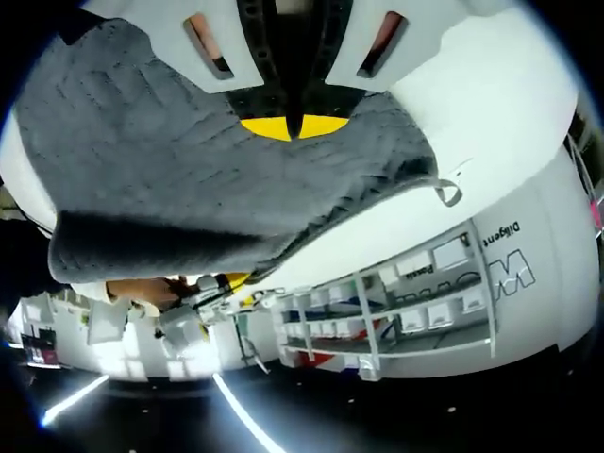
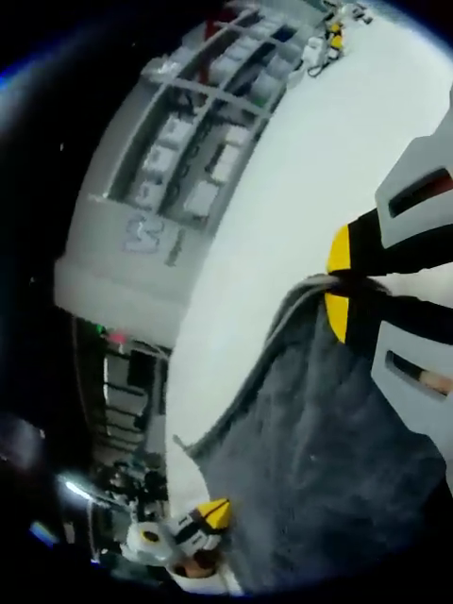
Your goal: Open the folded towel by lifting each exposed corner and separating the folded layers until the towel lies flat within the target outline without major curled edges
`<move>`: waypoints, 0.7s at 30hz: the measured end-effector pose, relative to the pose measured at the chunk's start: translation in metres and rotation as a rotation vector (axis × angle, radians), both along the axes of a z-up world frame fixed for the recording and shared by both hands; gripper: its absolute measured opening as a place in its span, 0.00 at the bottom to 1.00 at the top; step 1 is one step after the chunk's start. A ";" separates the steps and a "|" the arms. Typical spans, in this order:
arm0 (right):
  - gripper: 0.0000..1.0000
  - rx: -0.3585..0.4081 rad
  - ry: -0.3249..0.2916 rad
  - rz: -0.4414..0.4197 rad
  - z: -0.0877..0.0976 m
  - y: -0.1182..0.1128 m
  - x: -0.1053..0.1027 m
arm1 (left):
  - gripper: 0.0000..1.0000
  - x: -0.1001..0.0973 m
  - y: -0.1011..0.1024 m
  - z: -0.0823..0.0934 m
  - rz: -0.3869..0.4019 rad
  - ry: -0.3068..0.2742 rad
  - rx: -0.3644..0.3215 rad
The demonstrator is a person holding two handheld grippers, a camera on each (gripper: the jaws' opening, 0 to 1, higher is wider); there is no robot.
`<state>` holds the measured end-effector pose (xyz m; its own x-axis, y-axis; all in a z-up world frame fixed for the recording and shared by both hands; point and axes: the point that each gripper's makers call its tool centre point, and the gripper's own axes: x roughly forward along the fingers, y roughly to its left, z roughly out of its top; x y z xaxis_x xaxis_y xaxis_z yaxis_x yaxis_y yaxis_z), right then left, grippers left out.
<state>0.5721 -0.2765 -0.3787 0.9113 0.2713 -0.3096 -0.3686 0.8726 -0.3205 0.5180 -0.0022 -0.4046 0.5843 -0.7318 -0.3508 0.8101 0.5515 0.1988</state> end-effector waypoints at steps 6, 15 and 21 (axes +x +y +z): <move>0.00 -0.012 -0.018 -0.005 0.001 -0.002 0.005 | 0.01 -0.004 -0.002 0.000 0.000 -0.004 0.001; 0.00 -0.003 -0.013 0.014 0.001 -0.005 0.003 | 0.01 -0.009 -0.004 0.000 0.002 -0.010 0.002; 0.00 -0.011 -0.009 0.066 -0.002 0.004 -0.009 | 0.01 -0.013 -0.005 -0.001 0.003 -0.009 0.000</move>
<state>0.5632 -0.2722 -0.3809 0.8942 0.3278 -0.3050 -0.4227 0.8426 -0.3336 0.5046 -0.0074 -0.4054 0.5892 -0.7303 -0.3458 0.8070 0.5536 0.2057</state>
